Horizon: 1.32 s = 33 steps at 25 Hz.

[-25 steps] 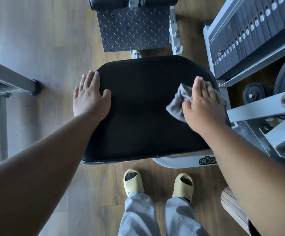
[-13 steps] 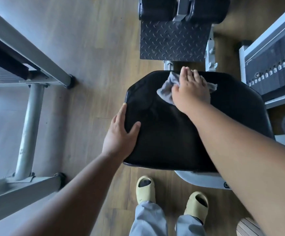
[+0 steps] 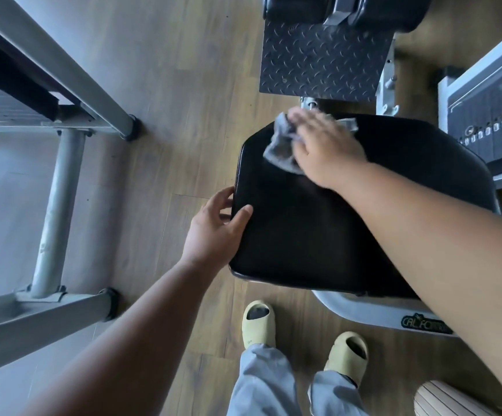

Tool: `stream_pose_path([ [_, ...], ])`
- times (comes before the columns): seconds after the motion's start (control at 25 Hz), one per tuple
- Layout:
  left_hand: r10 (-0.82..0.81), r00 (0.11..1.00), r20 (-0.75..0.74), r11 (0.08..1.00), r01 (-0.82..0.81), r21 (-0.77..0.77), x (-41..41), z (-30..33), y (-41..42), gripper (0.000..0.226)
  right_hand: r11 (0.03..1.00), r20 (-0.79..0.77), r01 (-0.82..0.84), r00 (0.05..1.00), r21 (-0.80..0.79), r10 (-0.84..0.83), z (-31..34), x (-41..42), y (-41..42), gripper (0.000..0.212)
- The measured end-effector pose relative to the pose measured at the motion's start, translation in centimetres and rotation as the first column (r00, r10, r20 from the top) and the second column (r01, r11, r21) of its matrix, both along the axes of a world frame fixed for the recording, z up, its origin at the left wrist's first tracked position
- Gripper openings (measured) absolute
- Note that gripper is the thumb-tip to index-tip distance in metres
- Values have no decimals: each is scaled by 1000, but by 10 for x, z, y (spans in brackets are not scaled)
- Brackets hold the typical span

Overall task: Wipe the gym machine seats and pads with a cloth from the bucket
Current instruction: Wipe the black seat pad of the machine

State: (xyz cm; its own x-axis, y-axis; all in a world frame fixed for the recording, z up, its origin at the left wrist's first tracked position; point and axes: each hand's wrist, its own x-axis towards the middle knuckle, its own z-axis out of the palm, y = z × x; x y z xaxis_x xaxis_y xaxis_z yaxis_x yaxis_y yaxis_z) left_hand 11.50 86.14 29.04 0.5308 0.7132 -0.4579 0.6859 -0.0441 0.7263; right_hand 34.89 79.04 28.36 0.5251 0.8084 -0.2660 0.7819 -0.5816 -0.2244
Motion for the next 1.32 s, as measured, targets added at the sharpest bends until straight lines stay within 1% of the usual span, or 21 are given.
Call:
stream_pose_path([
  [0.04, 4, 1000, 6, 1000, -4, -14, -1, 0, 1, 40, 990, 15, 131, 991, -54, -131, -3, 3, 5, 58],
  [0.08, 6, 1000, 10, 1000, -6, -23, -1, 1, 0, 41, 973, 32, 215, 976, -81, -213, -2, -5, 16, 60],
  [0.12, 9, 1000, 16, 1000, -8, -26, -1, 1, -1, 41, 969, 40, 233, 972, -81, -230, 0, -22, 28, 61],
  [0.16, 14, 1000, 20, 1000, -13, -26, -2, 1, -2, 40, 982, 31, 179, 984, -59, -177, 1, -41, 35, 62],
  [0.28, 25, 1000, 11, 1000, -25, -16, -9, 1, -7, 39, 987, -50, -162, 985, 19, 163, 6, -78, 6, 61],
  [0.32, 19, 1000, 7, 1000, -19, -13, -13, 1, -10, 39, 977, -68, -211, 975, 19, 212, 8, -77, -17, 61],
  [0.36, 13, 1000, 7, 1000, -13, -9, -17, 2, -14, 40, 978, -69, -210, 975, 13, 210, 10, -72, -38, 62],
  [0.48, -27, 1000, -11, 999, 27, 37, -31, 7, -28, 45, 999, -9, -15, 1000, -48, 15, 8, -49, -54, 61],
  [0.56, -34, 999, -25, 996, 36, 86, -36, 4, -39, 51, 989, 6, 136, 991, -62, -136, 7, -48, -16, 62],
  [0.6, -22, 999, -30, 993, 25, 112, -40, 3, -47, 54, 987, -7, 145, 989, -73, -146, 10, -60, 3, 63],
  [0.64, -6, 1000, -30, 990, 10, 141, -43, 1, -52, 56, 995, -16, 79, 997, -67, -80, 13, -76, 15, 63],
  [0.68, 6, 1000, -28, 986, -1, 167, -47, 0, -57, 57, 998, -31, -53, 998, -43, 51, 14, -94, 17, 63],
  [0.76, 1, 1000, -24, 979, 4, 206, -56, -3, -66, 57, 942, -73, -334, 940, 14, 335, 16, -115, -20, 61],
  [0.8, -10, 1000, -14, 975, 13, 222, -60, -3, -71, 62, 919, -87, -393, 915, 36, 394, 15, -113, -50, 61],
  [0.84, -14, 1000, -2, 974, 14, 227, -63, -2, -75, 67, 917, -92, -395, 913, 48, 398, 17, -104, -80, 60],
  [0.92, -4, 1000, 11, 976, 2, 219, -67, 1, -80, 71, 965, -50, -261, 964, 22, 261, 16, -78, -110, 60],
  [1.0, 1, 1000, 14, 977, -4, 214, -70, 2, -81, 72, 994, -6, -90, 996, -59, 90, 15, -73, -99, 61],
  [1.08, -10, 1000, 21, 979, 5, 206, -73, 1, -81, 73, 998, 26, 8, 1000, -65, -7, 14, -97, -64, 63],
  [1.12, -16, 999, 29, 979, 10, 206, -74, 0, -81, 73, 998, 10, -10, 1000, -54, 10, 15, -112, -48, 63],
  [1.2, -11, 998, 62, 981, -1, 196, -79, -4, -79, 72, 991, -34, -136, 990, -12, 135, 17, -136, -33, 62],
  [1.32, -28, 998, 56, 980, 16, 197, -84, -6, -75, 67, 963, -10, -268, 963, 22, 268, 15, -142, -68, 61],
])
